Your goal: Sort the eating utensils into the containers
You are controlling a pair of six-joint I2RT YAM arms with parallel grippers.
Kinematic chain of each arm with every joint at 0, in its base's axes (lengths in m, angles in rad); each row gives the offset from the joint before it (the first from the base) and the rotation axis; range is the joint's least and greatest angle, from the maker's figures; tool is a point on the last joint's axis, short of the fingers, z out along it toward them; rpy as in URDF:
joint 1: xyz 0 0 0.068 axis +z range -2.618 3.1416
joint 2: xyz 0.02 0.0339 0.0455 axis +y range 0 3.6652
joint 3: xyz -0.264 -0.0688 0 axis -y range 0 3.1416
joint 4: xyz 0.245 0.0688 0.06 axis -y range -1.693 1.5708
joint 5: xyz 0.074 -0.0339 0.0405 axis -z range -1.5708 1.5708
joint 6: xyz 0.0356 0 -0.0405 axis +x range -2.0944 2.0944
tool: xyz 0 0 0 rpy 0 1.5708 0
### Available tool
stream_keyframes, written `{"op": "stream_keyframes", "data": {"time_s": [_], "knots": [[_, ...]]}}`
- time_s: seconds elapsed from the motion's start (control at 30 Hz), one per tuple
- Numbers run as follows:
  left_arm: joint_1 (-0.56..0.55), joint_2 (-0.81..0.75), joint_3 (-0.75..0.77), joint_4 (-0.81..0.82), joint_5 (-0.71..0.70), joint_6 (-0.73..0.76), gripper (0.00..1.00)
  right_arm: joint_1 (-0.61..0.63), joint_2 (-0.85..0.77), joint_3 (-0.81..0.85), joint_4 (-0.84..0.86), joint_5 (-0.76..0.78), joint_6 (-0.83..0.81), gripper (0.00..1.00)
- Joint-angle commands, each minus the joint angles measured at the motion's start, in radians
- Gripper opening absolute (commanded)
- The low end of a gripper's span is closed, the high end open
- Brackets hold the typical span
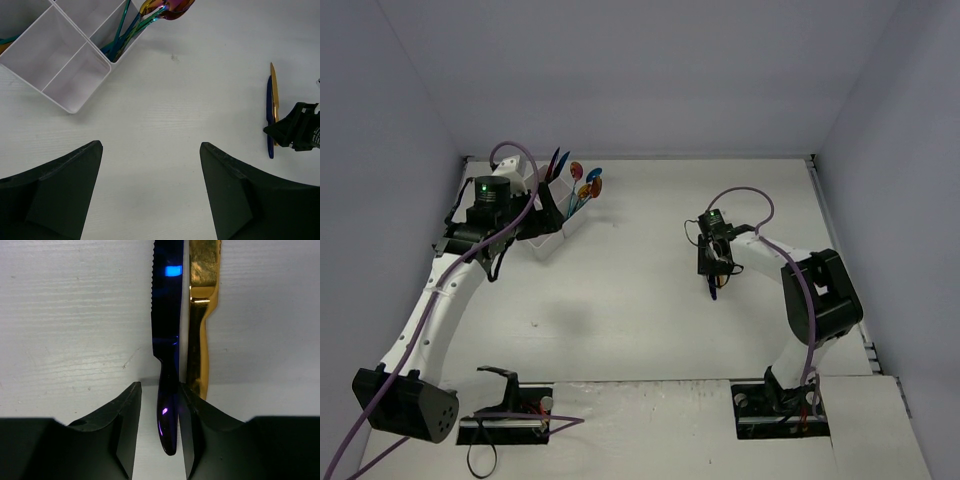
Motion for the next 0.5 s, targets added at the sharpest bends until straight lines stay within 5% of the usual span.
{"op": "stream_keyframes", "data": {"time_s": [0.0, 0.37, 0.47], "knots": [[0.006, -0.025, 0.007, 0.020, 0.022, -0.020, 0.76, -0.008, 0.013, 0.021, 0.010, 0.023, -0.015, 0.30], [0.006, -0.039, -0.024, 0.016, 0.044, -0.032, 0.76, -0.010, 0.074, 0.019, 0.021, 0.039, -0.032, 0.29], [0.006, -0.046, -0.027, 0.014, 0.059, -0.034, 0.76, -0.010, 0.089, 0.010, 0.025, 0.038, -0.034, 0.19]]}}
